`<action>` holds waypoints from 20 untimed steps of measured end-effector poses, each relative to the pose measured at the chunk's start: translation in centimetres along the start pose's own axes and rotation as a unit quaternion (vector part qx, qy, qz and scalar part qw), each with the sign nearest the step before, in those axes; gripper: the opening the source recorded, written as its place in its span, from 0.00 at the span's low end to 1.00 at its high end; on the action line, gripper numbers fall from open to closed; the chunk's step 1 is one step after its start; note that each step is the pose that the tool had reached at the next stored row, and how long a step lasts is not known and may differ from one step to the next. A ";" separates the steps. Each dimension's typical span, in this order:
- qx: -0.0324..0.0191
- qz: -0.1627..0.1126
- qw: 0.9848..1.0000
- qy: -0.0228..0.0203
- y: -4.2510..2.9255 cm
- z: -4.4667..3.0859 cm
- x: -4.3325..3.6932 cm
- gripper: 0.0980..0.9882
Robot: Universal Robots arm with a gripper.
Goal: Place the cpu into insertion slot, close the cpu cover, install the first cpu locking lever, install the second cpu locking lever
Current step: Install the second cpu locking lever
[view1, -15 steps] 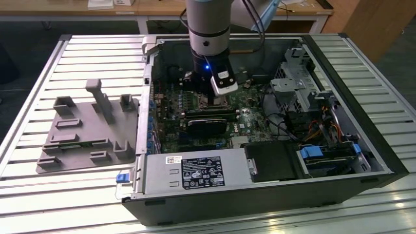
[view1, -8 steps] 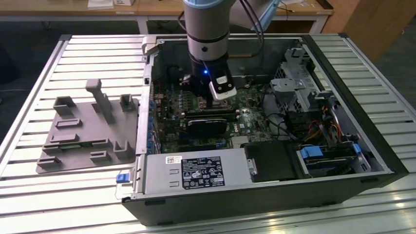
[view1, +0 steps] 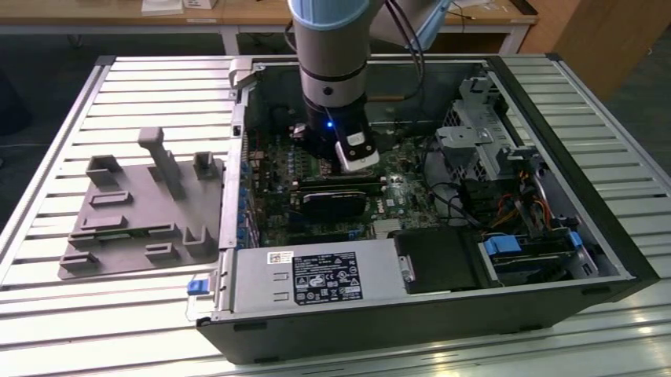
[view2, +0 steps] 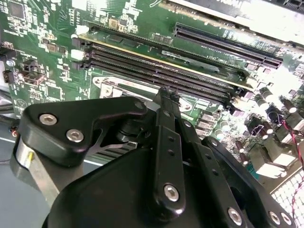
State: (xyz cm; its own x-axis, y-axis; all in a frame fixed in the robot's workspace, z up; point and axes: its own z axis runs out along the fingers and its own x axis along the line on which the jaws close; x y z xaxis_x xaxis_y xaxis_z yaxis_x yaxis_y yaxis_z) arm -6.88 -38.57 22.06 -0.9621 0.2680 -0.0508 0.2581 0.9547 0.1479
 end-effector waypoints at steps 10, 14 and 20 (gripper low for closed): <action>-0.031 0.001 0.999 0.008 -1.38 0.50 0.27 0.00; -0.043 0.000 0.999 0.011 -1.73 0.72 0.55 0.00; -0.046 -0.002 0.999 0.012 -1.90 1.05 0.97 0.00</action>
State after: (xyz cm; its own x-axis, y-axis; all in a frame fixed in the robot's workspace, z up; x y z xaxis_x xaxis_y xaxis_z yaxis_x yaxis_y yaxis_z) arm -8.21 -39.99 20.69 -0.9651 0.2604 -0.0273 0.2467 0.9393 0.2383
